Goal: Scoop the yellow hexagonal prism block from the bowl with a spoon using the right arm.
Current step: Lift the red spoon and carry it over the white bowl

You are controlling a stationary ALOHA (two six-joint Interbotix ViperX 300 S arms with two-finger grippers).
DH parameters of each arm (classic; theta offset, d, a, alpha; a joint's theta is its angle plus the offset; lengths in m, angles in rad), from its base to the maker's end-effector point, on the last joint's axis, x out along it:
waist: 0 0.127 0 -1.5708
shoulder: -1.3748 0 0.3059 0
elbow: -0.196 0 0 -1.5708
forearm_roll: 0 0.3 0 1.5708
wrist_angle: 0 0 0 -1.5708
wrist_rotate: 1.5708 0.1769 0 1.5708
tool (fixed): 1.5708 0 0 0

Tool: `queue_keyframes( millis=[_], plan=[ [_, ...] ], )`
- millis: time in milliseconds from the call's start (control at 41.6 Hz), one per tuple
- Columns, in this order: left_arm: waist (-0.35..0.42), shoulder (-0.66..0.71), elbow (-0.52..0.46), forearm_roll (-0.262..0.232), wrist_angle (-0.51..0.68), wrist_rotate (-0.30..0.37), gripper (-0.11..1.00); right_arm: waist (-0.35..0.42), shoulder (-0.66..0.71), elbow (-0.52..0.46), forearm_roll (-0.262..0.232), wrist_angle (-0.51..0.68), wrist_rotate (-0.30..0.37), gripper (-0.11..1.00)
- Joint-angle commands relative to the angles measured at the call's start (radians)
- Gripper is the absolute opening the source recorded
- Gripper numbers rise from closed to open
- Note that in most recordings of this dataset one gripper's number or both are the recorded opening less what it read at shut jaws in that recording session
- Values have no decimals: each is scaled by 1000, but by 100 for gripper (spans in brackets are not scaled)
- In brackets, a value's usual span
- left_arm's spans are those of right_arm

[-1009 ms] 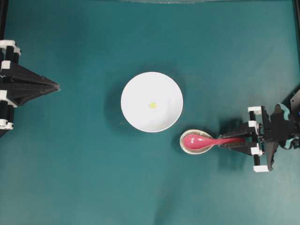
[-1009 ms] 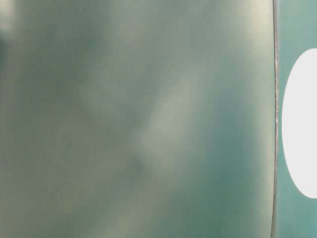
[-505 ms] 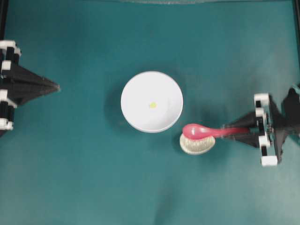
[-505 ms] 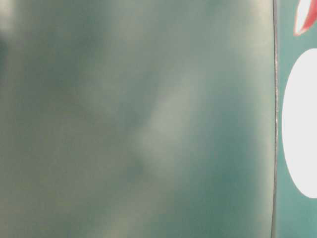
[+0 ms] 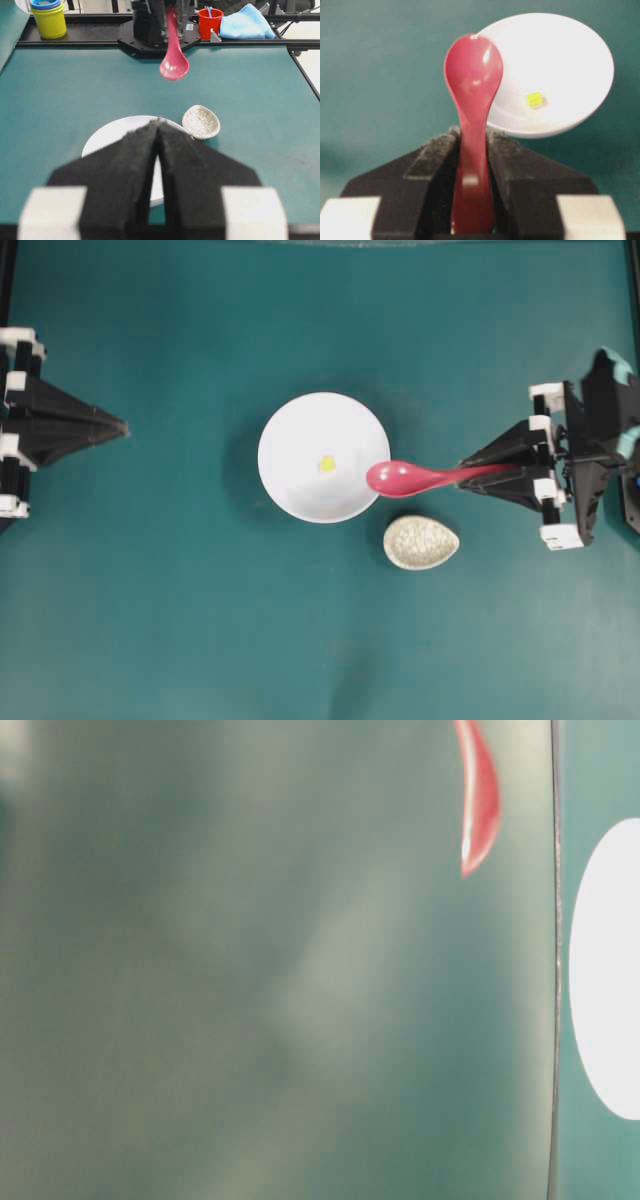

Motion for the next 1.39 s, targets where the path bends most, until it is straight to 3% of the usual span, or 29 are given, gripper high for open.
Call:
queue_keyframes(
  millis=[0, 144, 264, 529, 769, 961, 1130, 1370],
  plan=[
    [2, 6, -29, 3, -3, 0, 4, -86, 9, -89, -5, 129, -6, 24],
    [0, 6, -31, 3, 0, -5, 3, -199, 71, -201, -25, 342, -6, 24],
    [0, 8, -29, 3, 0, -2, 4, -247, 147, -295, -51, 476, -5, 24],
    [0, 6, -29, 3, 11, -2, 4, -299, 313, -486, -163, 735, 15, 24],
    [0, 6, -29, 3, 18, 0, 4, -313, 423, -652, -284, 943, 81, 24],
    [0, 8, -29, 3, 23, 0, 4, -313, 511, -764, -341, 1098, 164, 24],
    [0, 6, -29, 3, 34, 0, 4, -313, 565, -842, -359, 1183, 209, 24],
    [0, 6, -29, 3, 40, 0, 4, -313, 603, -899, -354, 1241, 213, 24]
  ],
)
